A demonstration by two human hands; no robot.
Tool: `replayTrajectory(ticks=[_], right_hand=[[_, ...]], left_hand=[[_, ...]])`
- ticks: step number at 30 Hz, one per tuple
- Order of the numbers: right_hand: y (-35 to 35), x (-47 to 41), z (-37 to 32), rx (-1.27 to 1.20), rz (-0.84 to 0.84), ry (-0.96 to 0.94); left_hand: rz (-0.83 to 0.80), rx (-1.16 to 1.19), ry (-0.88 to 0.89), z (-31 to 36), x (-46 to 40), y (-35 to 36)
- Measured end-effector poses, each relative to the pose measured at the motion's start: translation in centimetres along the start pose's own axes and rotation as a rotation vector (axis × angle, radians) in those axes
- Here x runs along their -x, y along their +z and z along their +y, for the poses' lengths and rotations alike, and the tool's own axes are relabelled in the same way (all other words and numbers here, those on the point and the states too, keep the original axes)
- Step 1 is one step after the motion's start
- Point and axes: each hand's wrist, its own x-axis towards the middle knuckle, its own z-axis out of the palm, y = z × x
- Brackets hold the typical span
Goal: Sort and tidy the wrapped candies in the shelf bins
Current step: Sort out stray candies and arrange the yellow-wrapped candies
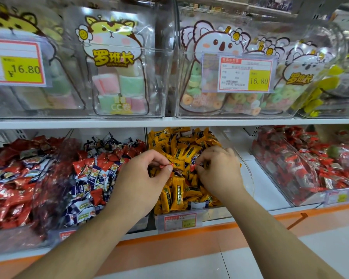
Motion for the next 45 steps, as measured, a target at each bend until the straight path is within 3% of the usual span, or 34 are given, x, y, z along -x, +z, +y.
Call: replayTrajectory(ticks=[6,13,20,24,29,34,38,42,45], right_hand=[[-1.0,0.3,0.2,-0.082,-0.028,0.019],[-5.9,1.2,-0.4,-0.339,-0.072,0.067],[-8.5,3.7,-7.5,-0.683,-0.408,-0.036],[-7.1,4.9,-12.4,-0.675,-0.443,-0.125],[-5.1,6.2,-17.8,-0.698,-0.421,-0.073],[-3.5,7.9,-23.0,-0.737,-0.405,-0.09],[-2.3,7.7,-23.9,-0.742,-0.381,-0.035],[-1.7,7.4,-23.3,-0.701,-0.397,0.008],[-1.7,7.2,-22.5,-0.695,-0.409,0.009]], left_hand=[[-0.004,0.024,-0.004,0.4,0.1,-0.1],[0.004,0.084,0.026,1.1,0.7,-0.7],[0.123,0.109,-0.03,1.5,1.9,-4.9],[0.041,0.037,-0.052,-0.2,3.8,-8.8],[-0.111,0.115,-0.06,-2.2,7.1,-14.2],[0.102,-0.134,-0.004,-5.4,8.2,-18.7],[0.254,-0.334,-0.145,-8.0,7.9,-21.6],[0.155,-0.428,-0.249,-10.1,7.7,-22.8],[0.105,-0.485,-0.191,-10.4,7.8,-22.2]])
